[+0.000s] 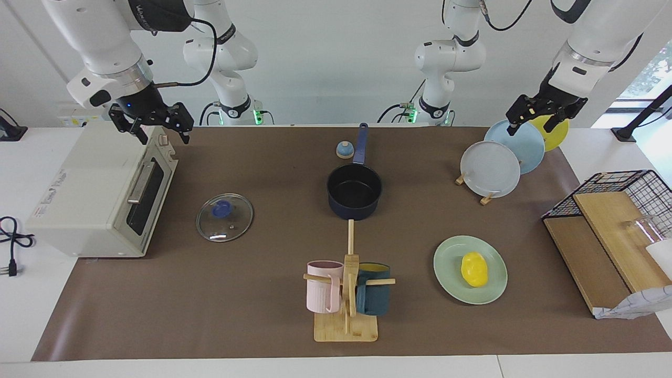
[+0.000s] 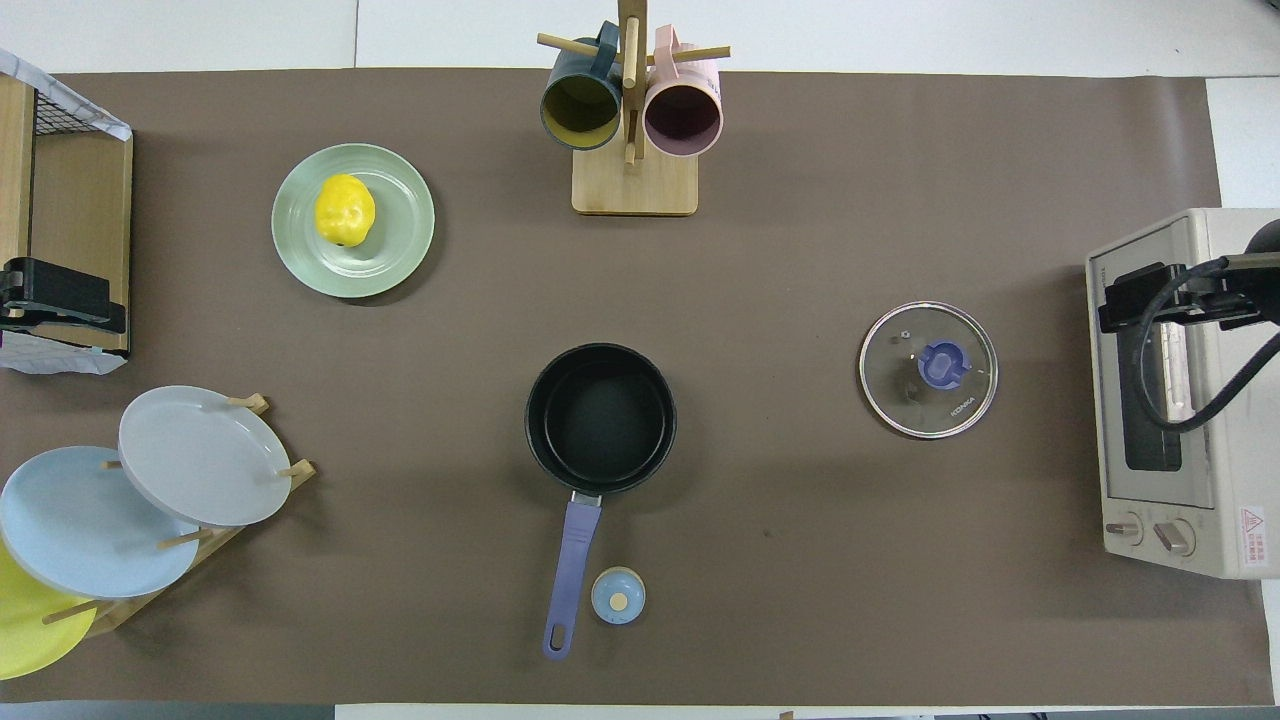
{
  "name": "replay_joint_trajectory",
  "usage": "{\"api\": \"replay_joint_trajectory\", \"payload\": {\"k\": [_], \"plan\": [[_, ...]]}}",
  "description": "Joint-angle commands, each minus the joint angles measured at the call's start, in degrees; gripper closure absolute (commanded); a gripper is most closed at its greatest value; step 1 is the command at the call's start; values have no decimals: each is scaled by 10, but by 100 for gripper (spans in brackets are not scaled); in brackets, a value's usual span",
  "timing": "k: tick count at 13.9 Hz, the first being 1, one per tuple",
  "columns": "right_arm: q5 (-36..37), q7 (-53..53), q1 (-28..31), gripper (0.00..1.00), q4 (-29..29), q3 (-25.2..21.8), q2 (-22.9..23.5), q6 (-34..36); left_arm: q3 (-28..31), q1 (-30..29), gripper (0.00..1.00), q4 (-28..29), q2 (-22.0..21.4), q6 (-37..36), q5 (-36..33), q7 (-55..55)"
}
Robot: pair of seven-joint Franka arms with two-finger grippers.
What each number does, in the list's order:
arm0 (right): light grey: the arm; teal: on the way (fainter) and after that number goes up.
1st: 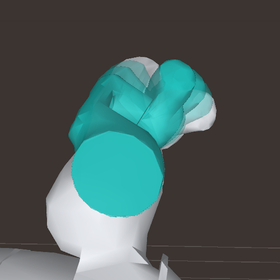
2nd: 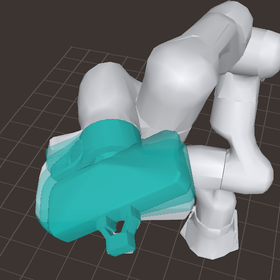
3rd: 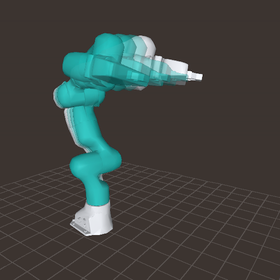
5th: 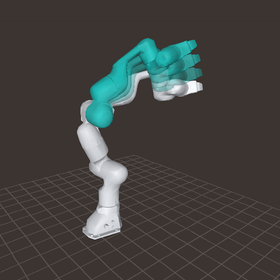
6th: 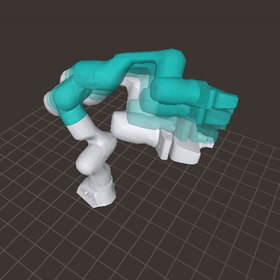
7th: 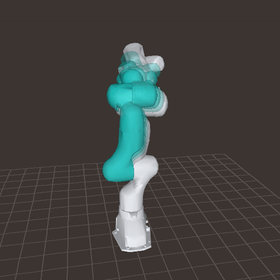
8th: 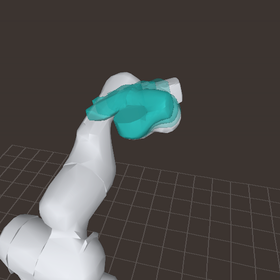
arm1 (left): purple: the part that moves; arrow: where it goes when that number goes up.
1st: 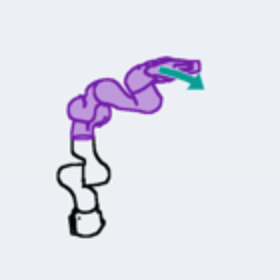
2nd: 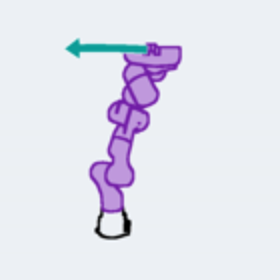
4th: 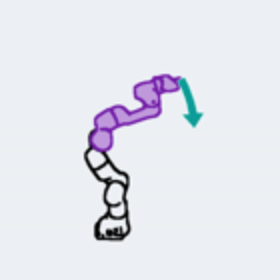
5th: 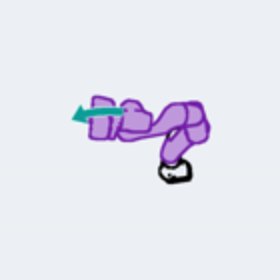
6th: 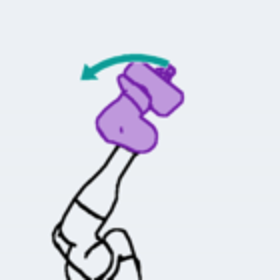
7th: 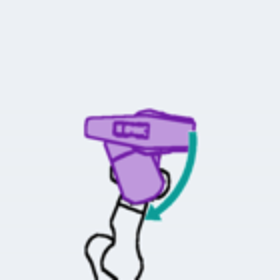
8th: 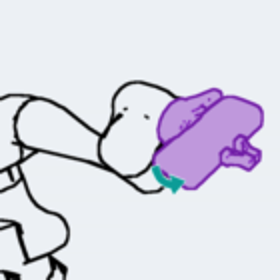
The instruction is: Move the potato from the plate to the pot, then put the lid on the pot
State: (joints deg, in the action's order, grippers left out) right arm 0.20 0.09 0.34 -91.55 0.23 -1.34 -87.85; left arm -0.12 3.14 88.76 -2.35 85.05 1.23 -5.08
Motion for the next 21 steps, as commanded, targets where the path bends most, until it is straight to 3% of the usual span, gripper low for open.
{"api": "replay_joint_trajectory", "payload": {"k": [1,11,15,21], "plan": [[-10,5,1,0,0,0,0,-4,-1,-1,0,13,-12,6,4,9],[-10,8,0,0,-5,5,1,-32,-1,-2,0,0,1,12,16,9],[-10,7,0,0,-90,16,-31,-110,-5,3,0,-29,69,19,20,9],[-12,7,-28,0,-240,24,-28,-268,-15,25,0,-45,224,179,31,4]]}}
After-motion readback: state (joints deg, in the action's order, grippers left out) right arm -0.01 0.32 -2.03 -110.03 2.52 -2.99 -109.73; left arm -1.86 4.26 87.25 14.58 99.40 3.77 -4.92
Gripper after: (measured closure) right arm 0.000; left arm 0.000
